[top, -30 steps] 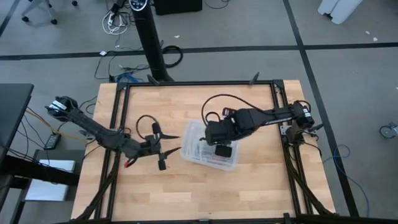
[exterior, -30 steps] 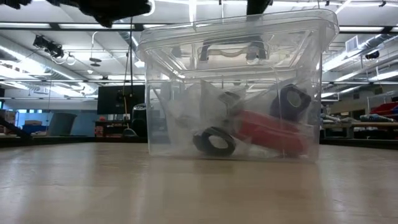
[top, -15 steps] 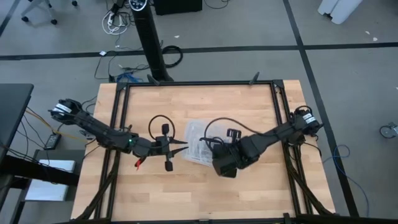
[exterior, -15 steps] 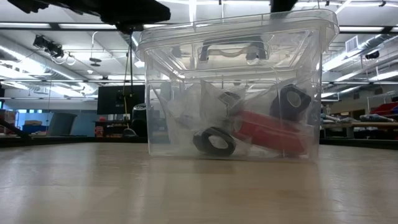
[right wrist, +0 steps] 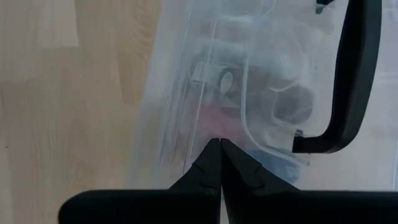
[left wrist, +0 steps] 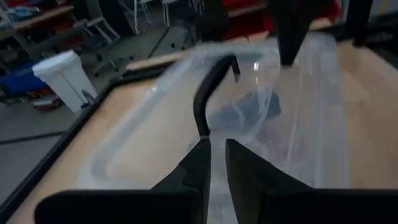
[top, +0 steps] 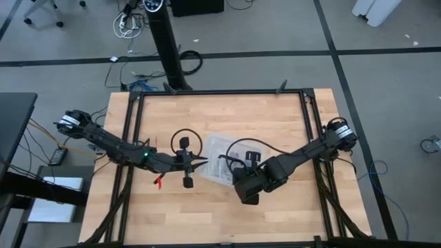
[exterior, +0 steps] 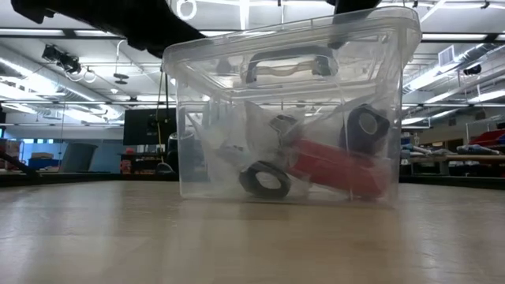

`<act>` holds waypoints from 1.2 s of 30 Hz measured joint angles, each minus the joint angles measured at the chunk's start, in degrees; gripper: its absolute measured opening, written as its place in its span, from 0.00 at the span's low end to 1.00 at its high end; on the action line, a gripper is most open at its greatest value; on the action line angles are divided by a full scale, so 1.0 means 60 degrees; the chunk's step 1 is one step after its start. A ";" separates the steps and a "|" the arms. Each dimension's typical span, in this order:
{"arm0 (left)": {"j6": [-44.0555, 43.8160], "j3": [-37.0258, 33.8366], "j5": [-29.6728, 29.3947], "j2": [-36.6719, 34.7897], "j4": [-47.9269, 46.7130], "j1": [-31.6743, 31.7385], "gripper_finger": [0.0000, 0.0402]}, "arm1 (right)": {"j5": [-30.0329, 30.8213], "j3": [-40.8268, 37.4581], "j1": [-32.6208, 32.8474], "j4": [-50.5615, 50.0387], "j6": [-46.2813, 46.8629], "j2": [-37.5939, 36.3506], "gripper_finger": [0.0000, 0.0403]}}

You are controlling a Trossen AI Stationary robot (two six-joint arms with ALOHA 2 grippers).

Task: Roll bandage
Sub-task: Close the transparent bin with the transparent bin lid

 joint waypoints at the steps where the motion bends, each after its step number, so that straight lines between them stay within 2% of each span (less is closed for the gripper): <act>1: -0.0083 -0.0001 0.0001 0.0000 -0.0171 0.0000 0.13 | 0.0002 0.0051 0.0000 -0.0027 -0.0091 -0.0024 0.00; 5: -0.0422 -0.0006 -0.0001 0.0022 -0.0680 0.0024 0.13 | 0.0250 0.0170 0.0000 0.0043 -0.0310 -0.0378 0.00; 9: -0.0816 0.0004 -0.0043 0.0152 -0.0820 0.0025 0.13 | 0.1369 0.0203 0.0062 -0.0505 0.0044 -0.0925 0.00; 14: -0.0994 0.0025 -0.0084 0.0280 -0.0912 0.0025 0.13 | 0.2414 -0.0972 -0.0025 -0.1495 0.1179 -0.1500 0.00; 16: -0.1003 0.0025 -0.0168 0.0284 -0.0914 0.0025 0.13 | 0.2428 -0.1813 -0.0165 -0.1118 0.1424 -0.1832 0.00; 20: -0.0900 0.0006 -0.0411 0.0300 -0.0696 0.0025 0.13 | 0.2410 -0.3600 -0.0465 0.0790 0.1313 -0.2599 0.00; 24: -0.0403 -0.0029 -0.0588 0.0331 -0.0255 0.0029 0.13 | 0.2508 -0.4665 -0.0807 0.2105 0.0920 -0.3338 0.00; 30: 0.0162 0.0146 -0.1092 0.0197 -0.0105 0.0029 0.13 | 0.3346 -0.4616 -0.0936 0.2133 0.0086 -0.4609 0.00; 34: 0.0353 0.0326 -0.1119 -0.0223 -0.0190 0.0027 0.13 | 0.3410 -0.4577 -0.0807 0.2538 -0.0101 -0.5265 0.00; 36: 0.0474 0.0342 -0.1450 -0.0372 -0.0235 0.0140 0.12 | 0.3528 -0.4569 -0.0712 0.2636 -0.0171 -0.5379 0.00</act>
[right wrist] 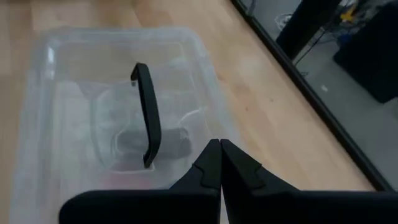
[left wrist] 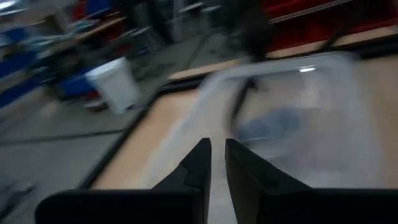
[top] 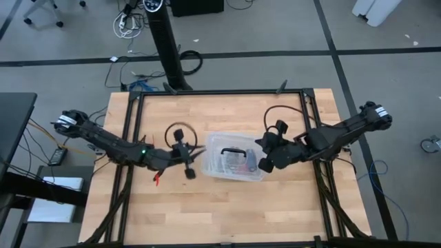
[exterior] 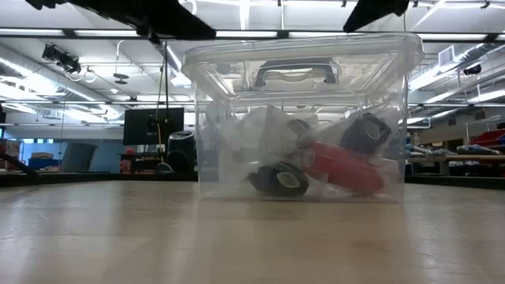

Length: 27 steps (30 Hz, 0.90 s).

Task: Roll bandage
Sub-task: Close the transparent bin with the transparent bin lid

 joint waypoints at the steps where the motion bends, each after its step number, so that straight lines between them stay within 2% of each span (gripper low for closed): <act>1: 0.0002 0.0000 -0.0294 -0.0037 -0.0068 0.0146 0.12 | 0.0124 -0.0011 0.0036 -0.0012 -0.0013 0.0003 0.00; 3: -0.0096 0.0000 -0.0320 -0.0043 -0.0116 0.0615 0.11 | 0.0336 -0.0230 0.0003 0.0011 -0.0039 0.0116 0.00; 6: -0.0589 0.0000 0.1422 0.0034 -0.0158 0.1412 0.06 | 0.0396 -0.1001 -0.0239 0.0384 -0.0217 0.0144 0.00; 8: -0.0819 0.0000 0.2152 0.0125 -0.0172 0.1879 0.02 | 0.0345 -0.1699 -0.0441 0.1167 -0.0206 0.0004 0.00; 12: -0.0924 0.0004 0.2432 0.0132 -0.0528 0.2534 0.01 | -0.0118 -0.3068 -0.0712 0.3057 -0.0486 -0.0317 0.00; 16: -0.1121 0.0007 0.2739 0.0132 -0.1097 0.2906 0.01 | -0.0645 -0.3662 -0.0969 0.4055 -0.0791 -0.0633 0.00; 20: -0.1107 0.0007 0.2976 0.0053 -0.1312 0.2916 0.00 | -0.0870 -0.3358 -0.0979 0.3903 -0.1384 -0.1002 0.00; 24: -0.1090 0.0030 0.3074 -0.0734 -0.1186 0.2425 0.00 | -0.0984 -0.2684 -0.0612 0.4612 -0.1710 -0.1492 0.00; 27: -0.1081 0.0022 0.3783 -0.1155 -0.1287 0.1820 0.00 | -0.2142 -0.2632 -0.0055 0.5736 -0.1957 -0.1304 0.00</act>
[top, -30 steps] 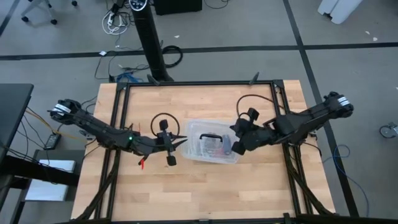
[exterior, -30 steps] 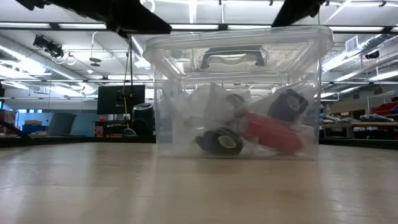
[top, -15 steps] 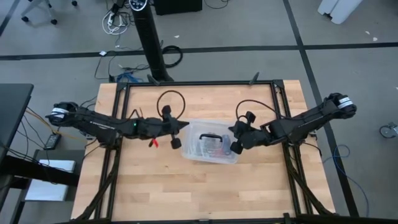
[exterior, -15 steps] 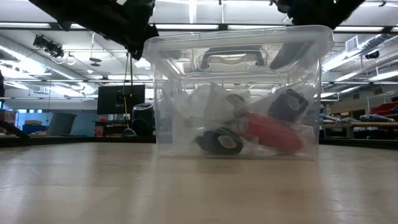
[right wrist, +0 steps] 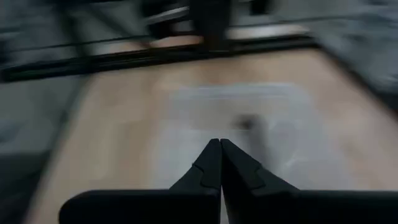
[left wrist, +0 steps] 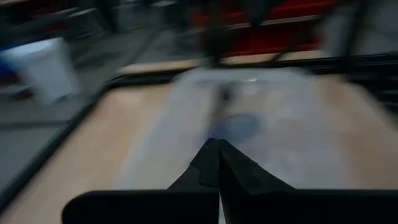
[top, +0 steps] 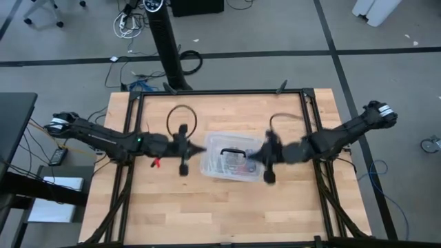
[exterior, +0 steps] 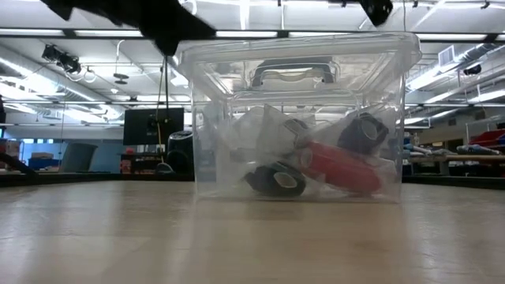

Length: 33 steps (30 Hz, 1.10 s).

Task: Roll bandage
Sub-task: Close the transparent bin with the transparent bin lid

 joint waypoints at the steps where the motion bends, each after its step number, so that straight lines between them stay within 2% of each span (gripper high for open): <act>1: 0.0081 0.0000 0.0314 -0.0056 0.0012 -0.0231 0.00 | -0.0433 0.0007 0.0241 0.0340 -0.0148 0.0209 0.00; 4: 0.0588 0.0002 0.0971 -0.0051 -0.0180 -0.0995 0.00 | -0.0963 0.0013 0.0949 0.1137 -0.0214 0.1191 0.00; 8: 0.0867 -0.0004 0.0978 0.0256 -0.0401 -0.2024 0.00 | -0.1144 0.0010 0.1601 0.2698 -0.0150 0.2635 0.00; 12: 0.0496 -0.0006 0.0161 0.0509 -0.0228 -0.2925 0.00 | -0.0899 0.0130 0.1801 0.3203 0.0499 0.3915 0.00; 15: 0.0385 -0.0058 -0.0679 0.0661 -0.0288 -0.3403 0.00 | 0.0149 0.0500 0.1715 0.2825 0.0618 0.4504 0.00; 18: 0.0232 -0.0265 -0.1182 0.0715 -0.0022 -0.3533 0.00 | 0.1065 0.0862 0.1370 0.2067 0.0700 0.4723 0.00; 22: 0.0058 -0.0798 -0.1299 0.0722 0.0523 -0.3508 0.00 | 0.1581 0.1006 0.0625 0.1539 0.0718 0.4727 0.00; 28: 0.0108 -0.1586 -0.1548 0.0722 0.1386 -0.3298 0.00 | 0.1570 0.1002 -0.0942 0.1241 0.0540 0.4690 0.00; 30: 0.0158 -0.1769 -0.1544 0.0684 0.1603 -0.3213 0.00 | 0.1487 0.0999 -0.1409 0.1488 0.0035 0.4682 0.00; 33: 0.0177 -0.1883 -0.1548 0.0613 0.1671 -0.3079 0.00 | 0.0622 0.1002 -0.1870 0.2272 -0.1141 0.4370 0.00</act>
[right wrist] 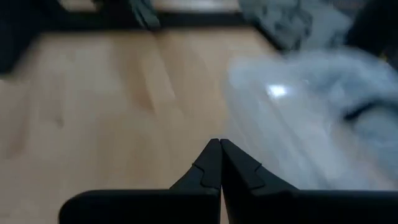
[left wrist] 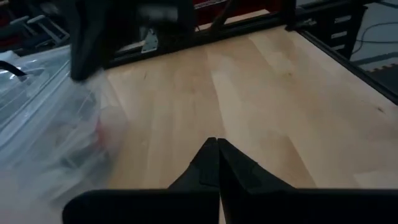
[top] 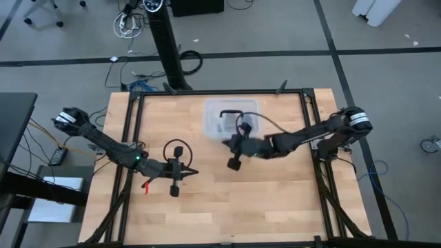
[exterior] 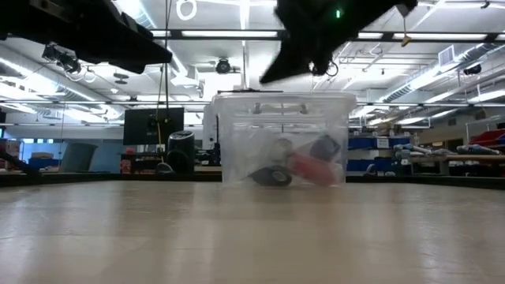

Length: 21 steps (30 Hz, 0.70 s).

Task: Roll bandage
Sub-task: Close the transparent bin with the transparent bin lid

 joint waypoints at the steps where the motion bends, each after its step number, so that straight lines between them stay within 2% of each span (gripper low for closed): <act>1: 0.0000 0.0000 -0.0002 -0.0002 0.0034 0.0026 0.00 | -0.0254 0.0055 -0.0102 0.0113 -0.0361 -0.0219 0.00; 5: 0.0033 0.0000 -0.0003 -0.0051 0.0164 0.0023 0.00 | -0.0393 0.0486 -0.0754 -0.0158 -0.1396 -0.1135 0.00; 9: 0.0023 0.0000 0.0011 -0.0051 0.0206 0.0023 0.00 | -0.0546 0.0770 -0.2219 -0.0801 -0.1770 -0.1703 0.00; 11: 0.0022 0.0000 0.0011 -0.0051 0.0205 0.0023 0.00 | -0.1310 0.0805 -0.3041 -0.1097 -0.1813 -0.1771 0.00; 14: -0.0030 0.0000 0.0015 -0.0051 0.0214 0.0023 0.00 | -0.3043 0.0801 -0.4076 -0.1848 -0.1345 -0.1617 0.00; 18: -0.0073 0.0000 0.0015 -0.0051 0.0192 0.0023 0.00 | -0.3484 0.0794 -0.4686 -0.2468 -0.1144 -0.1328 0.00; 21: -0.0066 0.0004 0.0015 -0.0051 0.0151 0.0023 0.00 | -0.4573 0.0798 -0.4743 -0.2569 -0.1117 -0.1334 0.00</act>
